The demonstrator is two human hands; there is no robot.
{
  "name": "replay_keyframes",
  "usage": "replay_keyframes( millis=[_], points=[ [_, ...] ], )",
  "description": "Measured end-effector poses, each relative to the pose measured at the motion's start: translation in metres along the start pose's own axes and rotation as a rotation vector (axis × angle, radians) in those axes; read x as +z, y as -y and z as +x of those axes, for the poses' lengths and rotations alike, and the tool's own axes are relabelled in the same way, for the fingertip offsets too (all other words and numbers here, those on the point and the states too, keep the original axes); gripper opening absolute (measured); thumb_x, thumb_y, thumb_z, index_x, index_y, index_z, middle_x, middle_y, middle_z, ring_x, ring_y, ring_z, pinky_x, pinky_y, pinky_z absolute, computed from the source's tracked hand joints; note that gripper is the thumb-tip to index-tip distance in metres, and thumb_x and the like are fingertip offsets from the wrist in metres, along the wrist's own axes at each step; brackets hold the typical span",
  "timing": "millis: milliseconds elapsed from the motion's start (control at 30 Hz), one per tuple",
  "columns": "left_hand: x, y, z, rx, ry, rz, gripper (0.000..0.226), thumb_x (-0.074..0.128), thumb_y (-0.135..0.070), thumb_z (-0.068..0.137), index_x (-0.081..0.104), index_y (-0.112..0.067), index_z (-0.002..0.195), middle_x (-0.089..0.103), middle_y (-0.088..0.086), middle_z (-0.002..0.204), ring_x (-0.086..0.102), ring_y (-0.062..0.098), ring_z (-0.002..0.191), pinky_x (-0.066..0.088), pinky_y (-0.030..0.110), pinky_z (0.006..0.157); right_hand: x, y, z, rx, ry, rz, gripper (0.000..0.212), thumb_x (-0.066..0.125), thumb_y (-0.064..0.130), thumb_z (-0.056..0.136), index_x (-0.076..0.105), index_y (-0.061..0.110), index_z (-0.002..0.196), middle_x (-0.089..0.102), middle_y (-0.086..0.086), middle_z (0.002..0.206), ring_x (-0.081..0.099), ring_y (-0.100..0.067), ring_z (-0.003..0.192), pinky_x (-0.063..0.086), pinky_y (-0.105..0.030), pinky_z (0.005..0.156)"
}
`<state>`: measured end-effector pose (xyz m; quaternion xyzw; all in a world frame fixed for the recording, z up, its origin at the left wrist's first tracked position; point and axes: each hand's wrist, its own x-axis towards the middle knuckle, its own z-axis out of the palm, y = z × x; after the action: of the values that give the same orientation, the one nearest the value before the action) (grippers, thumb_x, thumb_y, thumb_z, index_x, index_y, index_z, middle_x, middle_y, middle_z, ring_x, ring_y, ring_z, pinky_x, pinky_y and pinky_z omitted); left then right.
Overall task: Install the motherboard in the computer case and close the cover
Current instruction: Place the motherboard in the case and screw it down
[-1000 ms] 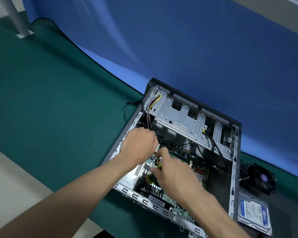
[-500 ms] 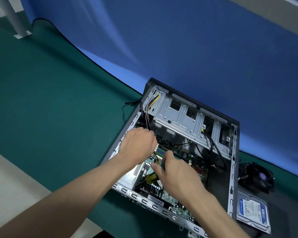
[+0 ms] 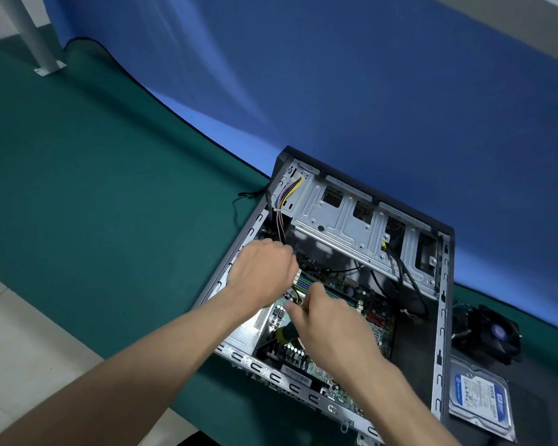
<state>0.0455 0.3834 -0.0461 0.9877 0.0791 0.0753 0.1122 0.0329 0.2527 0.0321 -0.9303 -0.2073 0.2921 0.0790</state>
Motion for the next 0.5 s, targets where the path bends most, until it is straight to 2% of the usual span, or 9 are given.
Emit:
replay_keyframes(
  millis=[100,200,267,333,400,467,500],
  points=[
    [0.001,-0.001,0.0,0.0,0.002,-0.012,0.03,0.034,-0.028,0.095,0.046,-0.019,0.07,0.065,0.001,0.077,0.055,0.02,0.074,0.034,0.029,0.066,-0.002,-0.002,-0.001,-0.019,0.092,0.052,0.027,0.047,0.042,0.095,0.038,0.024,0.113,0.061,-0.002,0.105,0.06,-0.025,0.088,0.042,-0.034,0.071],
    [0.001,0.002,0.001,0.006,0.001,-0.001,0.031,0.034,-0.028,0.095,0.048,-0.019,0.069,0.064,0.0,0.075,0.055,0.019,0.072,0.035,0.029,0.066,0.001,-0.005,0.0,0.032,-0.043,-0.062,0.036,0.035,0.048,0.099,0.047,0.015,0.108,0.065,-0.006,0.096,0.061,-0.029,0.088,0.038,-0.034,0.066],
    [0.001,0.001,0.0,0.004,-0.001,-0.012,0.031,0.033,-0.028,0.095,0.048,-0.019,0.069,0.064,0.0,0.075,0.055,0.019,0.071,0.038,0.029,0.067,-0.003,-0.011,0.001,0.036,0.039,0.016,0.036,0.042,0.052,0.096,0.04,0.02,0.112,0.059,-0.001,0.097,0.058,-0.025,0.087,0.038,-0.033,0.067],
    [0.001,0.0,0.0,0.005,-0.001,-0.014,0.031,0.033,-0.028,0.095,0.048,-0.019,0.069,0.064,0.0,0.075,0.054,0.018,0.071,0.039,0.029,0.067,-0.008,-0.012,0.0,0.015,0.157,0.093,0.037,0.05,0.047,0.094,0.032,0.027,0.119,0.053,0.002,0.106,0.058,-0.022,0.089,0.04,-0.032,0.072],
    [0.002,0.001,0.001,0.006,-0.001,-0.009,0.031,0.034,-0.028,0.095,0.048,-0.019,0.069,0.064,0.0,0.074,0.053,0.018,0.069,0.036,0.028,0.066,-0.004,-0.011,-0.002,-0.007,0.096,0.048,0.026,0.045,0.044,0.097,0.039,0.023,0.112,0.059,-0.002,0.104,0.061,-0.025,0.086,0.04,-0.032,0.069],
    [0.002,0.002,0.0,0.002,-0.003,-0.001,0.031,0.034,-0.028,0.096,0.047,-0.019,0.069,0.064,0.0,0.075,0.052,0.018,0.07,0.033,0.028,0.064,0.0,-0.009,-0.003,0.012,-0.036,-0.048,0.034,0.036,0.05,0.099,0.045,0.017,0.101,0.064,-0.006,0.095,0.06,-0.028,0.085,0.037,-0.032,0.064],
    [0.002,0.002,0.0,0.002,-0.005,-0.002,0.031,0.034,-0.028,0.096,0.046,-0.019,0.069,0.064,0.0,0.075,0.053,0.018,0.07,0.034,0.028,0.065,-0.001,-0.011,-0.002,0.018,-0.029,-0.046,0.035,0.037,0.052,0.098,0.045,0.017,0.1,0.063,-0.004,0.092,0.059,-0.026,0.082,0.036,-0.032,0.063]
  ],
)
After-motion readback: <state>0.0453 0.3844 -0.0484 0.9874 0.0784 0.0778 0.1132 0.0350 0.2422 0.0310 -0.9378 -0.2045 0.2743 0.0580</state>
